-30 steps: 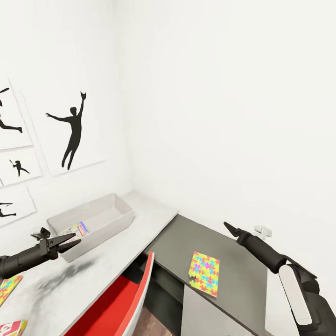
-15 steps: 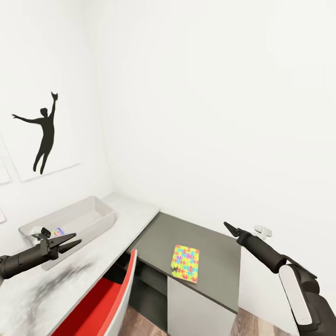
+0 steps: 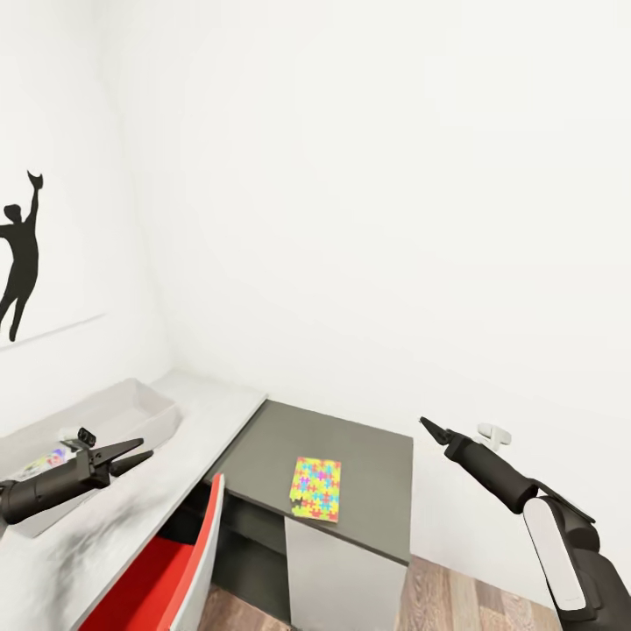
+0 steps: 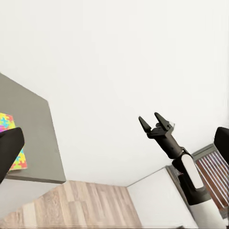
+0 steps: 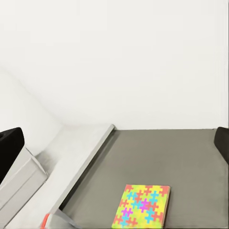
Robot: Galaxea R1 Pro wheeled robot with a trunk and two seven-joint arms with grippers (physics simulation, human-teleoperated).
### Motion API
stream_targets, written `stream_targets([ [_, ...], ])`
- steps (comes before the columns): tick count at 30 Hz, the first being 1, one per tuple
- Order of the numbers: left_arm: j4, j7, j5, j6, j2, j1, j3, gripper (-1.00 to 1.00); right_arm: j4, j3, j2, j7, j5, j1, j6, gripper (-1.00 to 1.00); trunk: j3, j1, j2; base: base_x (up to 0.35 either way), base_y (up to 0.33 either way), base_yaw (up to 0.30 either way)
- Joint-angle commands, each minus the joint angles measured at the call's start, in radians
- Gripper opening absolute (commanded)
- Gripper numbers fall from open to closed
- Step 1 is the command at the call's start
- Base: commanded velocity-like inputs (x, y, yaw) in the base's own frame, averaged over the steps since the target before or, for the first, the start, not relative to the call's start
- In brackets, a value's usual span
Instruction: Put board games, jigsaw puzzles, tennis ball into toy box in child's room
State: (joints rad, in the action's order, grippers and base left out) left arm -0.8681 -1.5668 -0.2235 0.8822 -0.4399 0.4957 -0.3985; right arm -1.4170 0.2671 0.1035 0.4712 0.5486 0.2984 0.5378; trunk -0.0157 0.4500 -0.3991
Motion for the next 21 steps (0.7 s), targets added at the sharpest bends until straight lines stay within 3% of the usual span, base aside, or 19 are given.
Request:
stream_targets([
  [1,0.0,-0.004,0.001,0.011,0.0,0.0,0.0,1.0,0.0,0.001,0.0,0.001,0.007,0.001,0.008,1.0,0.0,0.0,-0.001,-0.209,0.0,-0.279],
  [21,0.0,-0.004,0.006,0.011,0.001,0.0,0.001,1.0,0.012,0.003,-0.001,0.001,0.008,0.001,0.008,1.0,-0.008,0.0,-0.001,-0.158,0.0,-0.279],
])
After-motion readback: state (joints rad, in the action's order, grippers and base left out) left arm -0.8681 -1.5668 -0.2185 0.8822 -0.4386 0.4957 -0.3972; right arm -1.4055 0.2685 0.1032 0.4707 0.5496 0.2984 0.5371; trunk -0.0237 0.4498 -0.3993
